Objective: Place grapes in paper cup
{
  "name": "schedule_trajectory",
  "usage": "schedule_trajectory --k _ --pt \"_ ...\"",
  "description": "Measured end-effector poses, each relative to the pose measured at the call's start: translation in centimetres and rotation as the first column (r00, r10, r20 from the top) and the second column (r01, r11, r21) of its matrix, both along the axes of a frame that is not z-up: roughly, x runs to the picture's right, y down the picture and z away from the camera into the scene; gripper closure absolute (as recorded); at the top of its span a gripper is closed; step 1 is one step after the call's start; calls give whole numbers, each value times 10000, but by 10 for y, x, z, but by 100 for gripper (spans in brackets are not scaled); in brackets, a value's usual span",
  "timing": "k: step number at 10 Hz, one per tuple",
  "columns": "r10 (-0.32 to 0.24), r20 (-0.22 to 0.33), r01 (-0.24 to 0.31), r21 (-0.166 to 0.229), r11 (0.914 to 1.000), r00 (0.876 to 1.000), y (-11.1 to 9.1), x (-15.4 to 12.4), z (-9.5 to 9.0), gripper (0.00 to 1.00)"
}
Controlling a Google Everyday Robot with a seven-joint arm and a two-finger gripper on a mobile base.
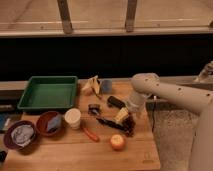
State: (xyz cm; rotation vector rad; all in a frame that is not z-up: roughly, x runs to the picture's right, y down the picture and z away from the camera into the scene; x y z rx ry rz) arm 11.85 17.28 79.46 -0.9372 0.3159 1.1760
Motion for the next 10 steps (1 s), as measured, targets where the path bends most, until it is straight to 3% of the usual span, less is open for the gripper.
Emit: schedule_trajectory --k 3,5,7,8,10 --pt "16 409 -15 -34 10000 9992 12 -16 14 20" --pt "39 267 -38 -49 10000 9996 27 -10 32 20" --pt "-130 5 130 143 9998 9999 24 -4 37 20" --pt "-252 -191 257 242 9994 9995 20 -1 38 24" --pt "-360 -373 373 337 9987 9987 19 4 38 40"
